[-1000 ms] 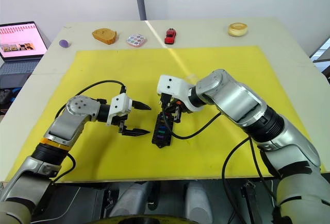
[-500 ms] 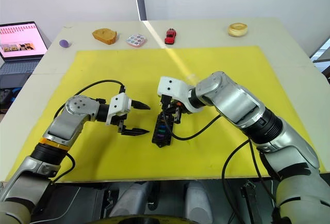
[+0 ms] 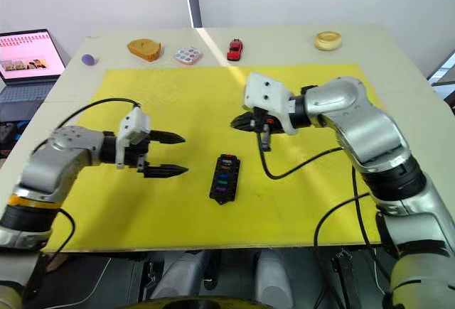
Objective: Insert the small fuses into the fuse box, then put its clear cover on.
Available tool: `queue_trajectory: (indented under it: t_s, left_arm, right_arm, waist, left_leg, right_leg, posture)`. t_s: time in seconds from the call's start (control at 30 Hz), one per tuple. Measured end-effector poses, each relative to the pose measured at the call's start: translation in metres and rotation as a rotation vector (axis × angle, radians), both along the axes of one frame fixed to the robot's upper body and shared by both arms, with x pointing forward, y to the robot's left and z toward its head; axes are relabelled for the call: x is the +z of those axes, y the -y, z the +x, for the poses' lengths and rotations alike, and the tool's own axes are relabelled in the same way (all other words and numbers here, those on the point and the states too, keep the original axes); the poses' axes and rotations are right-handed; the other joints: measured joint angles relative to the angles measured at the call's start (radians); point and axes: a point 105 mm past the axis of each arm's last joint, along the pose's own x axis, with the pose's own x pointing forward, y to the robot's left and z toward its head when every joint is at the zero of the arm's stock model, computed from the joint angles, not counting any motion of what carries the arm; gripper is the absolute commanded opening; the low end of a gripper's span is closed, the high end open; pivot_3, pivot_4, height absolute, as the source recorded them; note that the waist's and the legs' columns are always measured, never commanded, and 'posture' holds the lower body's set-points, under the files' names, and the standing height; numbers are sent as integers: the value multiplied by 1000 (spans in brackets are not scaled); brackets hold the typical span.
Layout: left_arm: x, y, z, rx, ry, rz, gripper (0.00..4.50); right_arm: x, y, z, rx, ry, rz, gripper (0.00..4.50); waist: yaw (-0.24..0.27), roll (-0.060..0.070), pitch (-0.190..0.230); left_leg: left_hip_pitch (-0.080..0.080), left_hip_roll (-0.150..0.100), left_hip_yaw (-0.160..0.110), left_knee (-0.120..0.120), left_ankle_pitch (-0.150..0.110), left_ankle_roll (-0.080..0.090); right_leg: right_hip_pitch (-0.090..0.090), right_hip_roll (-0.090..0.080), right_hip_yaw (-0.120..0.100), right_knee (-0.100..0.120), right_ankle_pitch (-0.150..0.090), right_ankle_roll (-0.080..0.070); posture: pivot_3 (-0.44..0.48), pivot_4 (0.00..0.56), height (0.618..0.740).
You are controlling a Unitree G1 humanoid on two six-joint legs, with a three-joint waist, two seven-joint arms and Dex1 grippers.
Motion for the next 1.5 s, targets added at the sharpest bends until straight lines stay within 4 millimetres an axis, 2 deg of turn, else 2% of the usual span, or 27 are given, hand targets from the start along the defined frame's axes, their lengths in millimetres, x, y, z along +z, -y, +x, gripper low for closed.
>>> queue_trajectory:
  t_s: [0.1, 0.2, 0.33, 0.43, 0.53, 0.6, 0.73, 0.8, 0.87, 0.97, 1.0, 1.1, 1.17, 1.3, 1.5]
  left_arm:
    - [6, -24, -17, 71, -39, 36, 4500]
    - [0, -43, -40, 140, -95, 80, 4500]
    - [-5, -61, -58, 227, -139, 91, 4500]
    - [-10, -73, -65, 297, -146, 103, 4500]
    - [-12, -77, -67, 329, -150, 100, 4500]
    - [-10, -73, -65, 321, -131, 99, 4500]
    - [-5, -53, -57, 260, -95, 69, 4500]
    - [-9, -42, -52, 239, -93, 40, 4500]
    - [-8, -25, -44, 200, -62, 9, 4500]
    - [-7, -19, -39, 182, -49, 3, 4500]
    - [-8, -19, -38, 183, -47, 3, 4500]
    - [-10, -16, -38, 172, -51, -1, 4500]
    - [-9, -8, -35, 156, -37, -19, 4500]
    - [3, 28, -31, 102, 32, -96, 4500]
    - [8, 37, -27, 98, 76, -70, 4500]
  right_arm:
    - [-6, 47, -10, -91, -69, -62, 953]
    - [-18, 90, -18, -217, -144, -100, 2442]
    - [-15, 126, -23, -333, -155, -101, 4412]
    - [-11, 144, -28, -383, -138, -113, 4470]
    - [-15, 151, -29, -404, -145, -115, 4470]
    - [-15, 153, -28, -413, -141, -112, 4470]
    - [-9, 150, -22, -431, -105, -87, 4470]
    - [-5, 143, -13, -430, -86, -57, 4470]
    - [3, 128, 5, -439, -56, 3, 4470]
    - [14, 93, 39, -485, -62, 103, 4470]
    - [14, 82, 44, -486, -77, 117, 4470]
    - [2, 51, 58, -515, -175, 125, 4470]
    - [-9, 42, 69, -559, -206, 106, 4470]
    - [-32, 41, 94, -658, -273, 101, 4470]
    - [-58, 48, 105, -719, -360, 106, 4470]
  waist:
    - [0, 0, 0]
    - [-2, 1, 0]
    - [0, 3, 1]
    - [2, 3, 1]
    - [4, 3, 1]
    - [5, 3, 1]
    - [2, 4, 1]
    - [-2, 4, 1]
    - [-6, 4, 1]
    - [-14, 4, 1]
    - [-11, 4, 1]
    - [-3, 4, 2]
    - [8, 4, 2]
    - [26, 2, 2]
    - [15, 2, 2]
  left_leg:
    - [1, 0, 0, 0, 0, 1]
    - [1, 1, 1, -1, -1, 1]
    - [1, 2, 2, -1, -1, 0]
    - [1, 2, 2, -1, -1, 0]
    - [1, 2, 2, -1, -1, 0]
    - [1, 2, 2, -1, -2, -1]
    - [1, 2, 2, -1, -2, -1]
    - [1, 2, 2, -1, -2, 0]
    - [1, 3, 3, -1, -1, -1]
    - [1, 3, 4, -3, -1, 0]
    - [1, 3, 4, -3, -1, -1]
    - [0, 3, 4, -3, -1, -1]
    - [0, 1, 3, -1, -1, -1]
    - [0, 0, 2, 2, 0, -1]
    - [0, 1, 2, -1, 4, -8]
  right_leg:
    - [1, 0, 0, -1, 0, 0]
    - [1, 0, 1, -1, 0, -1]
    - [1, -1, 1, -2, -2, -4]
    - [2, -1, 1, -2, -2, -4]
    - [2, -1, 1, -3, -3, -5]
    - [2, -2, 1, -3, -3, -5]
    - [2, -1, 1, -3, -3, -5]
    - [2, -1, 1, -3, -2, -4]
    - [0, -1, 1, -3, -2, -5]
    - [-1, -1, 1, -2, -1, -4]
    - [-1, 0, 1, -2, -1, -3]
    - [-2, 0, 1, -3, -1, -2]
    - [0, -1, 1, -3, 0, -2]
    - [1, 0, 1, -3, 2, -2]
    - [-1, 1, 1, -1, 2, -2]
  posture:
    - [0, 150, 740]
    - [0, 150, 740]
    - [0, 150, 740]
    - [0, 150, 740]
    - [0, 150, 740]
    - [0, 150, 740]
    - [0, 150, 740]
    - [0, 150, 740]
    - [0, 150, 740]
    - [0, 150, 740]
    - [0, 150, 740]
    - [0, 150, 740]
    - [0, 150, 740]
    - [0, 150, 740]
    - [0, 150, 740]
